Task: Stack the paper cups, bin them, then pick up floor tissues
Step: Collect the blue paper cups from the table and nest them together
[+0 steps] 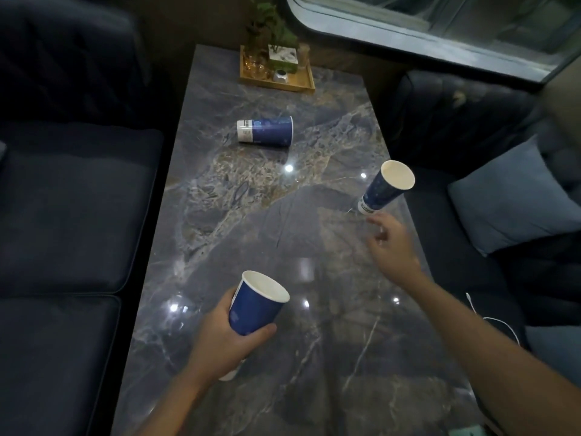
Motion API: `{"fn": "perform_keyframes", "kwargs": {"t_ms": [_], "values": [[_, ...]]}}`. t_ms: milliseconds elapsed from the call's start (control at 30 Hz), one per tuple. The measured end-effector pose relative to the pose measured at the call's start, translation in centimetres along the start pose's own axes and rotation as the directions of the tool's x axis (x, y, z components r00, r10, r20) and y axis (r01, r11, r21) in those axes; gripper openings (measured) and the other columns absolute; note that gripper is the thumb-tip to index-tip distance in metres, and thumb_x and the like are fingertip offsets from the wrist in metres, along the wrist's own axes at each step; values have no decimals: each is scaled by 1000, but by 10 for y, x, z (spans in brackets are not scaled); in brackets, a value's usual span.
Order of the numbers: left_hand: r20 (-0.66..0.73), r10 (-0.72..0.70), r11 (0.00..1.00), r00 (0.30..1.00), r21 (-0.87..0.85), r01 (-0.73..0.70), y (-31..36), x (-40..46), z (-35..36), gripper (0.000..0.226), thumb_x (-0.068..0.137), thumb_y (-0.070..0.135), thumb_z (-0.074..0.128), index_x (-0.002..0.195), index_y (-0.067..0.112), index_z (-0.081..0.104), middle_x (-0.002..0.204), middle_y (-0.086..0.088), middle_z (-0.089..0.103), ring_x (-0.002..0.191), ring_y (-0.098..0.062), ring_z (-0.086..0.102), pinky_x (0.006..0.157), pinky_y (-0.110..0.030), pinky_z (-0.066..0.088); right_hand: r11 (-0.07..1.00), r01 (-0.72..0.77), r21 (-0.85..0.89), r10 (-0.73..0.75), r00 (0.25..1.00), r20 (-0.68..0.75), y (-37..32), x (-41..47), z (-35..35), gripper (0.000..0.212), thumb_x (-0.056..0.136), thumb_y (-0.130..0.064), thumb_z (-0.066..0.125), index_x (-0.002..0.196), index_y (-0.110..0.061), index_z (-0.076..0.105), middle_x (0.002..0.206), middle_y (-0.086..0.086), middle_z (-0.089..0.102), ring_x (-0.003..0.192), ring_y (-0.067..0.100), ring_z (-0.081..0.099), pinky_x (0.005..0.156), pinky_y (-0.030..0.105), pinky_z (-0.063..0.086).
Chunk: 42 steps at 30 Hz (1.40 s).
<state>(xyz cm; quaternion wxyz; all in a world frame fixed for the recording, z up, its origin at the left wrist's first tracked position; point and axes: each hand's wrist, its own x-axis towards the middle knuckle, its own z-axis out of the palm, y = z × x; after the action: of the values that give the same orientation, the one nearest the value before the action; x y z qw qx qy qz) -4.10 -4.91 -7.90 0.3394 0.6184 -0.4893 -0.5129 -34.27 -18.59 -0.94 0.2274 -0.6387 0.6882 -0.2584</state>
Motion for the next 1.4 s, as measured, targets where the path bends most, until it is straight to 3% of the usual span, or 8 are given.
{"fn": "perform_keyframes", "kwargs": {"t_ms": [100,200,300,467,667,800,1033,1400], "values": [[9,-6,1000,1000,10,6,-1,-2,0,62,62,29,91,108,46,54,97,26,69,87,-3,69,64,-20,54,986,5,-169,-4,1000,6,13,30,-19,38,83,-4,60,122,-7,60,151,11,36,112,30,59,100,40,45],[15,-5,1000,1000,14,5,-3,-3,-2,64,61,32,92,114,39,56,99,24,69,88,-4,69,65,-20,53,948,-28,-317,54,996,73,13,55,-35,43,87,-12,57,130,-10,53,159,2,18,131,26,44,101,35,39],[23,0,1000,1000,4,-1,-3,-4,-3,67,60,34,92,115,40,56,101,25,68,91,-4,69,67,-22,55,919,-48,-390,108,985,133,12,76,-44,47,87,-14,56,133,-9,49,161,1,9,130,29,44,96,35,40],[36,10,1000,999,-17,-9,-3,-3,-5,69,57,42,91,112,56,51,106,25,68,95,-5,69,75,-30,60,894,-5,-449,110,972,207,12,90,-42,35,87,-12,58,118,4,60,142,18,40,120,36,49,95,34,37],[37,16,999,999,-36,-15,-2,-4,-8,76,55,45,90,116,58,47,110,32,64,99,0,67,77,-27,59,903,-75,-423,170,967,191,15,89,-42,32,84,-15,58,112,-1,65,117,18,64,107,37,59,86,36,45],[30,18,999,999,-34,-17,-3,-4,-11,76,56,42,91,117,56,47,111,32,63,100,0,66,76,-26,60,903,-106,-416,200,961,189,17,84,-38,33,85,-18,57,115,-4,64,115,19,65,95,33,60,76,30,40],[17,11,1000,1000,3,-11,-2,-7,-9,75,61,31,92,118,50,48,107,34,63,96,4,66,67,-18,55,911,-104,-399,180,971,157,13,73,-34,41,87,-17,59,125,-1,56,130,21,56,117,38,55,95,37,42],[19,-18,998,1000,61,17,-3,-12,-8,81,59,38,92,127,41,48,105,37,62,95,8,64,68,-15,54,982,-10,-190,36,990,134,-8,34,-19,32,87,-14,61,118,-7,62,119,10,62,103,22,59,91,32,44]]}}
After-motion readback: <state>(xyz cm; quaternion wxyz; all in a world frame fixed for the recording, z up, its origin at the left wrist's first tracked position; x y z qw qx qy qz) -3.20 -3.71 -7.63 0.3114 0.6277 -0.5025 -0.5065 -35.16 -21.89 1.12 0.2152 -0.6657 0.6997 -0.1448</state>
